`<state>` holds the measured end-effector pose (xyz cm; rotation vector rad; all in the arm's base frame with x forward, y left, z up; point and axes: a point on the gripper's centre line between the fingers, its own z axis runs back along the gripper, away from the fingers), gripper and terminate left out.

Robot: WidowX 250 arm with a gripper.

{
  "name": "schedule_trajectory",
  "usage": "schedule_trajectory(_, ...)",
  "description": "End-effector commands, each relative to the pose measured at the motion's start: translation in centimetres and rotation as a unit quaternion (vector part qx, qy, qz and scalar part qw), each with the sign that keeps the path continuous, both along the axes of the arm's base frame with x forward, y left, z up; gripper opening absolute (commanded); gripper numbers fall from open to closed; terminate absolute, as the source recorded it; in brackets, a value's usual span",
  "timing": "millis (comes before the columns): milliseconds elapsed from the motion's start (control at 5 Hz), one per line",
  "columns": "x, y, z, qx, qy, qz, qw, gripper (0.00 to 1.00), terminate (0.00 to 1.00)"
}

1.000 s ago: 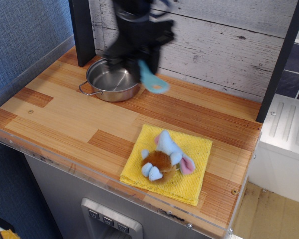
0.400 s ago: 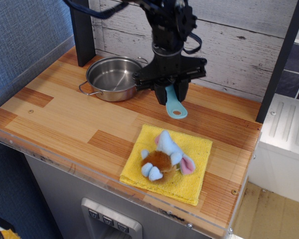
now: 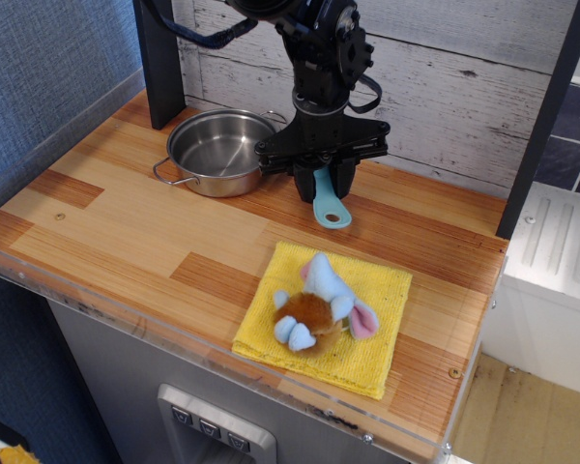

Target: Move blue brush to right of pot.

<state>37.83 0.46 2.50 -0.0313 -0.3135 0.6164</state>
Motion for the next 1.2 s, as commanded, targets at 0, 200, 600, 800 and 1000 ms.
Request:
schedule_trajectory(0,0.1,0.7,0.2,-0.006,-0.023,-0.006,0.9997,0.0,0.0)
schedule_trajectory(200,-0.5,0.6,-0.3,-0.009,-0.002,-0.001,1.0,0.0,0.0)
schedule_trajectory(600,-0.7,0.6,0.4,-0.011,-0.002,-0.005,0.9999,1.0,0.0)
schedule_trajectory(800,-0.6,0.5,0.7,-0.011,-0.006,-0.007,0.9999,1.0,0.0)
schedule_trajectory(1000,-0.8,0.6,1.6,-0.009,-0.012,-0.008,0.9999,1.0,0.0)
